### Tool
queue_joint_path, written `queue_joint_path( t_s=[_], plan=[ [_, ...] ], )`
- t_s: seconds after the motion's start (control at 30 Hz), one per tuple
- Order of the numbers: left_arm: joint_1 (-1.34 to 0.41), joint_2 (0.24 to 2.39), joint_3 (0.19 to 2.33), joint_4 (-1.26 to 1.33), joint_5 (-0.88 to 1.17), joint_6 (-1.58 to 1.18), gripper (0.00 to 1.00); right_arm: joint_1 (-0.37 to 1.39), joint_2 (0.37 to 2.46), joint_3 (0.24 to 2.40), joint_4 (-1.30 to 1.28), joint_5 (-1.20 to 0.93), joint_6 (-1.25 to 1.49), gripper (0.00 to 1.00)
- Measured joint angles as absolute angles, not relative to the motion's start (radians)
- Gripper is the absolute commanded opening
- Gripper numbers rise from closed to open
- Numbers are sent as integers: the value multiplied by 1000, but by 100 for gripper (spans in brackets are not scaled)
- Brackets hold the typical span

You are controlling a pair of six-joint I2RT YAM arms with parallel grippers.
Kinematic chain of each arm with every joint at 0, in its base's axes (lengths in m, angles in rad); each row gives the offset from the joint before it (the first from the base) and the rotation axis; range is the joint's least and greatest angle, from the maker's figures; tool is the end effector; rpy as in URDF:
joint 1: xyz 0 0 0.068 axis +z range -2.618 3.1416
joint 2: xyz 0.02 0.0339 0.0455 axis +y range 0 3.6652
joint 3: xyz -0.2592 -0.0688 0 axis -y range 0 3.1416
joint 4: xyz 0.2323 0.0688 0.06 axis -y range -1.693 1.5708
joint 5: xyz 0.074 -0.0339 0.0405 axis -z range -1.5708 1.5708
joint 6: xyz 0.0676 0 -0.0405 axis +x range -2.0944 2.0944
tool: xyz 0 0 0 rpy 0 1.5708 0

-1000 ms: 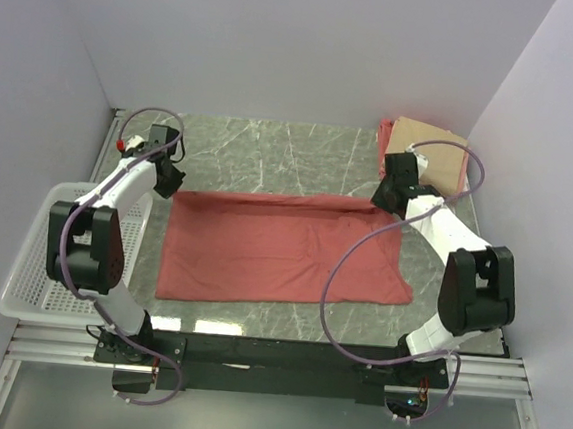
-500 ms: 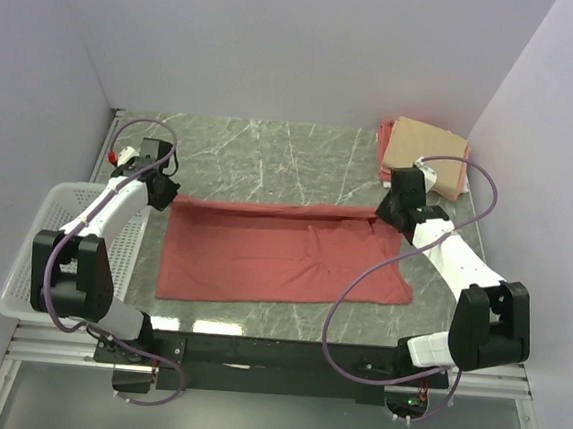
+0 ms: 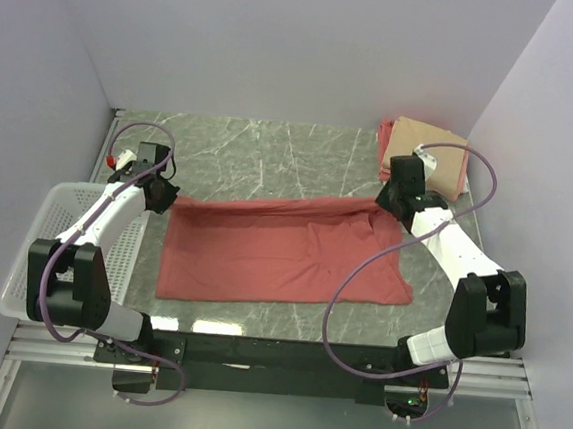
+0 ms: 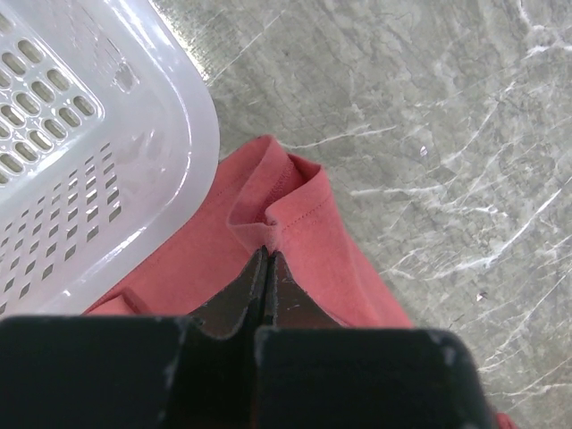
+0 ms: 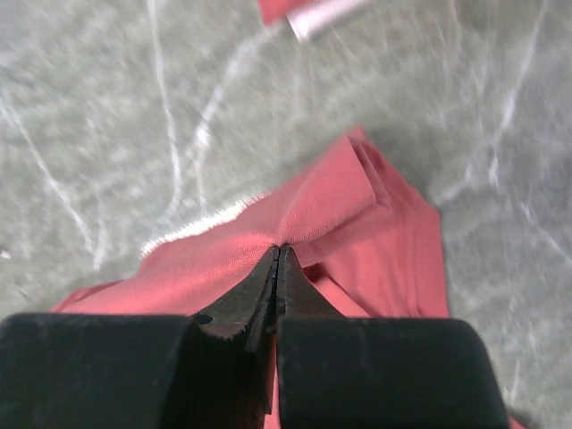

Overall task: Fold and stack the t-shirts
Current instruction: Fold the tshirt

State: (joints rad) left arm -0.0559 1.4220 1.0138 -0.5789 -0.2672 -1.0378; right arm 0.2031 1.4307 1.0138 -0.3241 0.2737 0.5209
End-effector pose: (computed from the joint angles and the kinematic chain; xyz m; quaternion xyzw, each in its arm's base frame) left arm 0.2959 0.0013 0.2165 -0.4813 0.8190 -0.0393 0.3099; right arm 0.3202 0.0473 0.2371 0.1978 0.8865 0.0247 0.4177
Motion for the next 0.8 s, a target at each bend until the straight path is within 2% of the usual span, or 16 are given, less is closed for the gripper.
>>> queue_joint_path(
  t_s=[0.4,0.8],
  plan=[
    [-56,1425,1020,-580,-266,-1037,1,203,1492,1069,-322,274,509,0],
    [-56,1364,957,-583,-266,-1042,1,203,1308,865,-320,267,550,0]
  ],
)
